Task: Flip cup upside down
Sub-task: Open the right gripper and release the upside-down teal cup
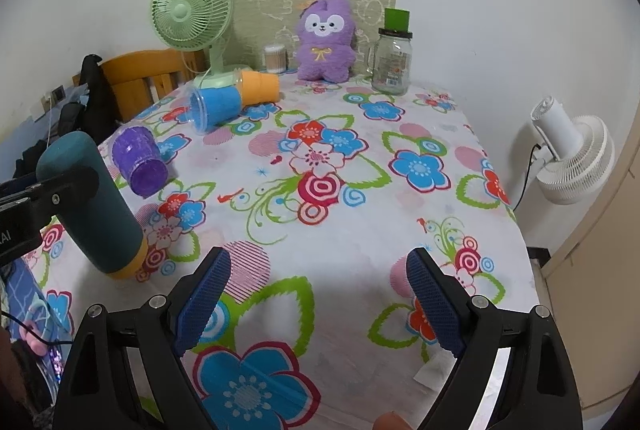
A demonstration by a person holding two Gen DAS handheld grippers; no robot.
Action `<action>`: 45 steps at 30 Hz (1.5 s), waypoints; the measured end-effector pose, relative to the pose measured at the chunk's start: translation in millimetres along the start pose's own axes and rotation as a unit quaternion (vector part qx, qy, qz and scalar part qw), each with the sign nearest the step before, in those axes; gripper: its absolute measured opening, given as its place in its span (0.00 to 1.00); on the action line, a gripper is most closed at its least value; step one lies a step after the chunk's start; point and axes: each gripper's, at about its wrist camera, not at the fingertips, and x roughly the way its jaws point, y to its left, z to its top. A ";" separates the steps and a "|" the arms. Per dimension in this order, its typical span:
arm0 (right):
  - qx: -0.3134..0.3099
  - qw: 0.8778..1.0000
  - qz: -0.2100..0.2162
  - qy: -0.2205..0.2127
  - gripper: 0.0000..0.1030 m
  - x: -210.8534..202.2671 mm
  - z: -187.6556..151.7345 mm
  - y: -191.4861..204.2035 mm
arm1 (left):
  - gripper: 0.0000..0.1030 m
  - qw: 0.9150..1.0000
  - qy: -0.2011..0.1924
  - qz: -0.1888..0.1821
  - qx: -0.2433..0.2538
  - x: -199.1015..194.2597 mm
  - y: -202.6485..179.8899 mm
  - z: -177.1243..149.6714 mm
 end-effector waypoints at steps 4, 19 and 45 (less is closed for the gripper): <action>-0.005 1.000 0.001 -0.010 0.89 -3.4 7.2 5.7 | 0.66 1.000 -0.004 0.001 0.000 -3.7 1.5 3.2; -0.004 1.000 0.017 -0.008 0.89 7.9 14.1 15.3 | 0.61 1.000 -0.017 0.012 -0.003 -7.3 10.0 17.8; -0.007 1.000 0.016 0.003 0.89 17.6 16.8 17.9 | 0.61 1.000 0.007 0.008 -0.013 11.8 14.3 18.0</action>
